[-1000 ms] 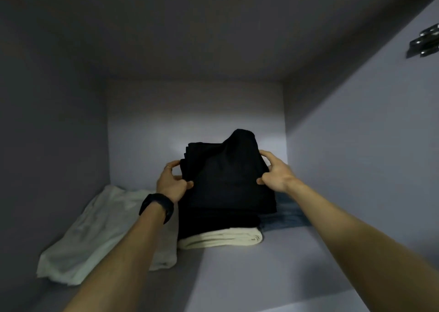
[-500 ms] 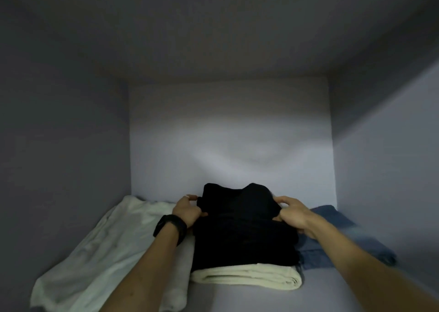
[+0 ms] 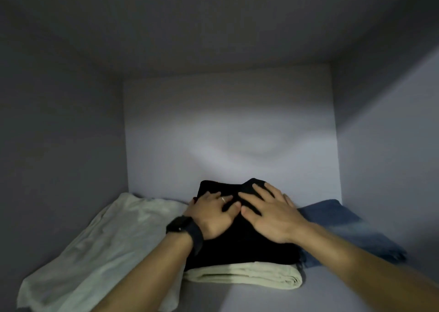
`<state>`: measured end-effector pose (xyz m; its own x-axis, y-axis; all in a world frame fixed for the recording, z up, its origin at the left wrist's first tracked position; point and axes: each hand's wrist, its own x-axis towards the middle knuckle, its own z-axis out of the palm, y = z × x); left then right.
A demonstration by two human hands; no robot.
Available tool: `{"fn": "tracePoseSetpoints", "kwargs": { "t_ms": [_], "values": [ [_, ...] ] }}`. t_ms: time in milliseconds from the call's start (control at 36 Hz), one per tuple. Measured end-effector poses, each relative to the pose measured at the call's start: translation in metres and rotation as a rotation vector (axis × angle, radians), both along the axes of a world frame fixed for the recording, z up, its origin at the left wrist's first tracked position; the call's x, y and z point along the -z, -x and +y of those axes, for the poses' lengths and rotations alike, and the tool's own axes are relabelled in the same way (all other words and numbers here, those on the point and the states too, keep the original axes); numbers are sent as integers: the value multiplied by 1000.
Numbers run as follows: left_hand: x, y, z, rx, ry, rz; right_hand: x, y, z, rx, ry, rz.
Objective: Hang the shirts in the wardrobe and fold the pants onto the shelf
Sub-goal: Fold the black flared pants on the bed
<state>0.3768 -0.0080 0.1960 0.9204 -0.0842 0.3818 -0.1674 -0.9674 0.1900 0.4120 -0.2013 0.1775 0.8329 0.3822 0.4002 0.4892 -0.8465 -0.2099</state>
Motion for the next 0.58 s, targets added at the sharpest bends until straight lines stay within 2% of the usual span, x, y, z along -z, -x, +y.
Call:
{"fn": "tracePoseSetpoints", "kwargs": {
  "t_ms": [83, 306, 417, 444, 500, 528, 583],
  "values": [
    [39, -6, 8, -7, 21, 55, 21, -3, 1, 26, 154, 126],
    [65, -1, 17, 20, 60, 16, 38, 3, -18, -58, 122, 259],
    [44, 3, 13, 11, 79, 158, 25, 8, -28, -87, 103, 376],
    [31, 3, 11, 22, 123, 231, 16, 8, -29, -98, 114, 399],
    [3, 5, 5, 97, 360, 380, -2, 4, -27, -106, 105, 408],
    [-10, 4, 2, 121, 466, 403, -10, 0, -25, -96, 78, 381],
    [-31, -2, -5, 83, 453, 325, -23, -14, -15, -83, 30, 270]
  ]
}}
